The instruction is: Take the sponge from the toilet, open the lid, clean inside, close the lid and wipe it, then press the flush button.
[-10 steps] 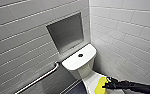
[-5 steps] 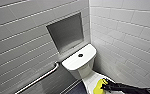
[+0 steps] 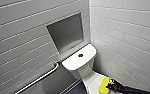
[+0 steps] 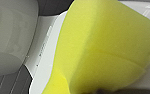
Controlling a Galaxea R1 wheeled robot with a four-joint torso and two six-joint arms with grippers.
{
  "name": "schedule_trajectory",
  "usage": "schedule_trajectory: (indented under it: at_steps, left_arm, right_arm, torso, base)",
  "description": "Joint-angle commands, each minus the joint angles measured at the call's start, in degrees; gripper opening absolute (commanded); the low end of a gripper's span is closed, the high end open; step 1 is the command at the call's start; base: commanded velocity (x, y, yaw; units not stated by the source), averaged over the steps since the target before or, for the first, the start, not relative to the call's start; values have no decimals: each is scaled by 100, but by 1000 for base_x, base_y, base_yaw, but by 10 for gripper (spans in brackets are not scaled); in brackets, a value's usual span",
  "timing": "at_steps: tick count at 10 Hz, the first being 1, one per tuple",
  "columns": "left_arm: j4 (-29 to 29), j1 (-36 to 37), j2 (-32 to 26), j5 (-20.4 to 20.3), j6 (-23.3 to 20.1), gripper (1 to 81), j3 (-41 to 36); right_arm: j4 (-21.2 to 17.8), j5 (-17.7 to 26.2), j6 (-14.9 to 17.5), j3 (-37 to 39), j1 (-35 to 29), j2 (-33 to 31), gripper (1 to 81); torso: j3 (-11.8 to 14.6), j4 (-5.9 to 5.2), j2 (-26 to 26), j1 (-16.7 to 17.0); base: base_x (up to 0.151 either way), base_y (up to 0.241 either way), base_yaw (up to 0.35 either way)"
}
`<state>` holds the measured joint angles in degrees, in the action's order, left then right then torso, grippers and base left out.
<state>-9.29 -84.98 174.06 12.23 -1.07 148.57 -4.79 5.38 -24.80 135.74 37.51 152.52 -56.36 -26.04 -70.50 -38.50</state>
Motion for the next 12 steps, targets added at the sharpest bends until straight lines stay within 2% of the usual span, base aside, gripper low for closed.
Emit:
schedule_trajectory:
  at_steps: [1,3,5,7,12]
  left_arm:
    - [-12,-67,-55,535,-7,811,15]
    - [6,-59,-55,535,-7,811,15]
    - [6,-67,-64,535,-7,811,15]
    - [6,-67,-90,543,-7,811,6]
    - [-12,-67,-29,536,-7,811,6]
  right_arm:
    - [576,-1740,-332,-1876,1157,-1536,10]
    - [550,-2320,-359,-1948,1728,-1739,10]
    - [514,-2971,-438,-1658,2344,-1775,10]
    - [619,-3480,-790,-1498,2827,-1950,10]
    - [664,-4966,-1133,-1648,4374,-2380,10]
  torso:
    - [0,0,0,0]
    - [0,0,0,0]
    - [0,0,-2,0]
    - [0,0,-2,0]
    - [2,0,-6,0]
  base:
    - [0,0,0]
    - [0,0,0]
    - [0,0,0]
    - [0,0,0]
    - [0,0,0]
